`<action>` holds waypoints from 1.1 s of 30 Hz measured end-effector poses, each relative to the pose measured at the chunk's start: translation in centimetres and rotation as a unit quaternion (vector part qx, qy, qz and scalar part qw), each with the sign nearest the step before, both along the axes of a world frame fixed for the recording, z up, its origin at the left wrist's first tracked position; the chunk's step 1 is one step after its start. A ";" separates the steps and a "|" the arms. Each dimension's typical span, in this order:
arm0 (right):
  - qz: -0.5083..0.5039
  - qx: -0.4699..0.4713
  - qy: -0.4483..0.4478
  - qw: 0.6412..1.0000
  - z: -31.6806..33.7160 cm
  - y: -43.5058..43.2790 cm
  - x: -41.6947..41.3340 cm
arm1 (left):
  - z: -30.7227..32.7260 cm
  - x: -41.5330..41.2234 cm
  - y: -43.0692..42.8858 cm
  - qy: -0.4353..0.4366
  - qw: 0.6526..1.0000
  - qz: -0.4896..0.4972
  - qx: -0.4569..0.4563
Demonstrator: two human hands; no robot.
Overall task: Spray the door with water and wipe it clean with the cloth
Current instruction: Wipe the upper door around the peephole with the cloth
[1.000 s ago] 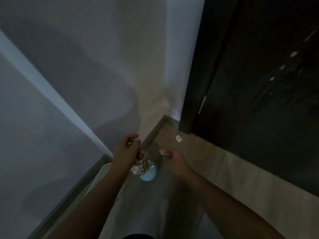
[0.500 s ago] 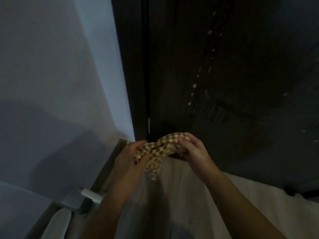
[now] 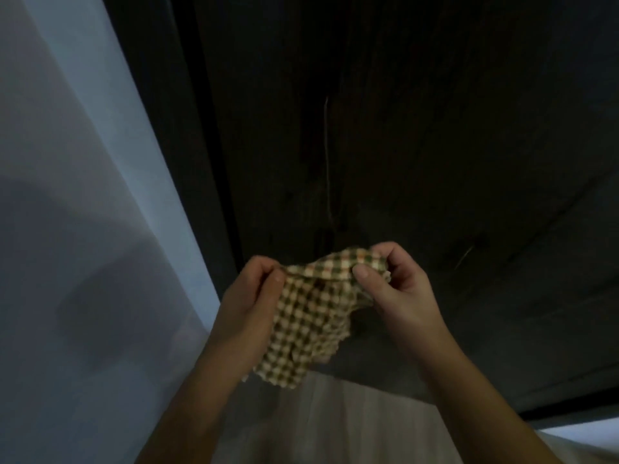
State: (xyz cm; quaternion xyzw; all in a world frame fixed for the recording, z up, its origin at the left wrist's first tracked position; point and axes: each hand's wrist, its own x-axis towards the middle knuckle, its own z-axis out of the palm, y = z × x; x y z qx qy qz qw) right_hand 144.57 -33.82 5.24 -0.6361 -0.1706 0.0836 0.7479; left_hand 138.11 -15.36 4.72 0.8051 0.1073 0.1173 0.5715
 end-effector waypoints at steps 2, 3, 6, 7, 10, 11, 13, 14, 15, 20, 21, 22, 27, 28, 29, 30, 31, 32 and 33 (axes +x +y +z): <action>-0.005 -0.013 -0.045 0.999 6.0 -0.7 0.5 | 6.0 0.8 -0.3 -0.014 0.999 -0.034 0.014; -0.002 -0.011 -0.065 0.998 9.4 -1.2 0.7 | 9.1 1.0 -0.4 -0.016 0.998 -0.056 0.015; 0.048 -0.029 -0.106 0.993 19.7 -3.0 1.0 | 19.4 1.9 -0.5 -0.028 0.996 -0.082 -0.007; 0.059 -0.038 -0.115 0.991 21.2 -3.1 0.8 | 21.1 1.9 -0.7 -0.035 0.996 -0.084 -0.019; 0.062 -0.051 -0.140 0.987 30.7 -4.8 1.4 | 31.4 2.9 -1.7 -0.084 0.992 -0.091 -0.031; 0.058 -0.053 -0.149 0.986 33.6 -5.1 1.4 | 34.8 2.8 -2.3 -0.103 0.989 -0.105 -0.024; 0.076 -0.077 -0.171 0.979 38.5 -5.2 1.6 | 40.7 2.8 -3.2 -0.138 0.984 -0.115 -0.004; 0.098 -0.098 -0.176 0.974 40.4 -5.1 1.7 | 43.3 2.6 -3.5 -0.155 0.981 -0.120 0.000; 0.121 -0.121 -0.178 0.969 41.9 -4.9 1.8 | 45.5 2.4 -3.7 -0.172 0.977 -0.126 -0.002; 0.091 -0.127 -0.197 0.968 47.6 -4.3 1.4 | 51.8 1.5 -3.3 -0.203 0.968 -0.141 -0.051; 0.072 -0.114 -0.195 0.972 48.7 -4.0 1.4 | 52.6 1.5 -2.9 -0.193 0.968 -0.139 -0.082; 0.056 -0.106 -0.195 0.973 49.7 -3.8 1.5 | 53.2 1.6 -2.6 -0.175 0.969 -0.138 -0.109; -0.049 -0.115 -0.261 0.957 53.5 -1.1 1.2 | 55.2 2.2 -0.9 -0.123 0.981 -0.149 0.010; -0.084 -0.118 -0.287 0.947 54.1 -0.5 1.3 | 55.6 2.6 -0.7 -0.142 0.981 -0.124 0.044; -0.135 -0.123 -0.313 0.932 54.6 0.2 1.3 | 56.2 2.9 -0.7 -0.167 0.979 -0.094 0.067; -0.190 -0.128 -0.341 0.912 55.2 1.0 1.4 | 56.7 3.3 -0.7 -0.199 0.974 -0.065 0.088; -0.240 -0.130 -0.367 0.889 55.7 1.9 1.4 | 57.3 3.6 -0.7 -0.229 0.967 -0.040 0.106; -0.276 -0.127 -0.393 0.868 56.2 2.7 1.3 | 57.8 4.0 -0.7 -0.260 0.958 -0.027 0.115; -0.293 -0.119 -0.420 0.851 56.7 3.5 1.1 | 58.2 4.3 -0.7 -0.291 0.950 -0.023 0.112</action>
